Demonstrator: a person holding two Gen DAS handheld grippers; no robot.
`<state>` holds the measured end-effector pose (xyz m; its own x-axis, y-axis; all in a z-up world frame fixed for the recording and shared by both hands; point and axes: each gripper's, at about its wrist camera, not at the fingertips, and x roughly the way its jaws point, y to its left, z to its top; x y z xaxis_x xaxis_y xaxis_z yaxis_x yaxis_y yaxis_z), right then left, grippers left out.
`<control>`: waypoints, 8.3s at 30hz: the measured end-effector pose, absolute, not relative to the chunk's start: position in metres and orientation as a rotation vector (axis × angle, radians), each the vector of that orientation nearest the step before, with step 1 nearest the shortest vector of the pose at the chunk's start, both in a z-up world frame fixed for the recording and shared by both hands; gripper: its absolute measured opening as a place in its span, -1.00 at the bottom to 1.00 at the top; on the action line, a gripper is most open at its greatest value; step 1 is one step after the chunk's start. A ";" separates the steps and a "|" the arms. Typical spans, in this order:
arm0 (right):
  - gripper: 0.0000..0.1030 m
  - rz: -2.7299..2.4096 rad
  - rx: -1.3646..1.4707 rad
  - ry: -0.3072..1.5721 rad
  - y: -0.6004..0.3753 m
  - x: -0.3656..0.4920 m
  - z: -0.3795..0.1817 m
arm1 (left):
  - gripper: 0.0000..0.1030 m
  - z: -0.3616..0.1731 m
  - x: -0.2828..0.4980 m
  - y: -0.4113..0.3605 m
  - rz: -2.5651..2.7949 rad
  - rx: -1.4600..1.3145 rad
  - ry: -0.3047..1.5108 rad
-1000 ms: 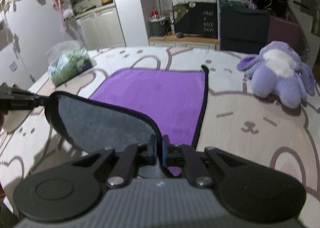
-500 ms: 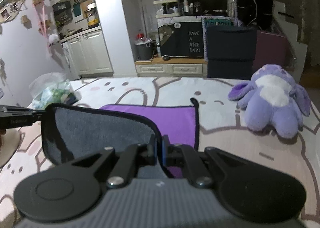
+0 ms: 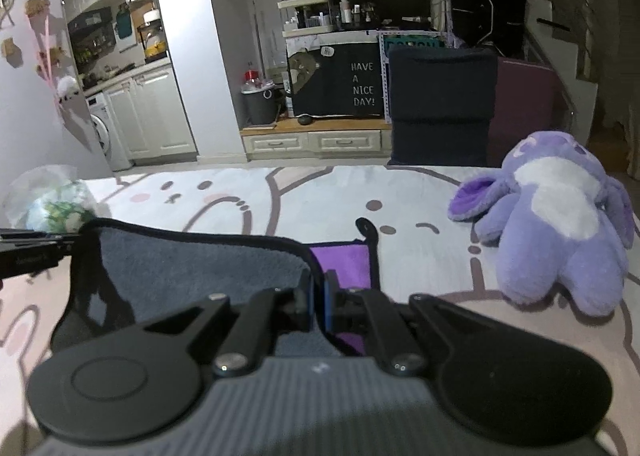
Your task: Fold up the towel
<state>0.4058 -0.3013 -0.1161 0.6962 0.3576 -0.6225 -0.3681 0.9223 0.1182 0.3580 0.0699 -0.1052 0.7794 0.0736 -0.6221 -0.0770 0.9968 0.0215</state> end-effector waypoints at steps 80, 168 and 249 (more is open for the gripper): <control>0.99 0.307 0.049 0.728 -0.304 0.398 -0.082 | 1.00 -0.064 0.338 0.047 0.125 -0.051 0.777; 0.99 0.427 -0.125 0.614 -0.336 0.181 -0.012 | 1.00 0.013 0.098 -0.007 -0.005 0.015 0.647; 0.99 0.429 -0.116 0.593 -0.358 0.097 -0.011 | 1.00 -0.004 0.019 -0.015 -0.044 -0.007 0.617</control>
<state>0.0969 -0.3579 -0.0109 0.7437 0.3584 -0.5642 -0.4239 0.9055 0.0164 0.0187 -0.0145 -0.0045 0.8148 -0.0433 -0.5781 0.0390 0.9990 -0.0199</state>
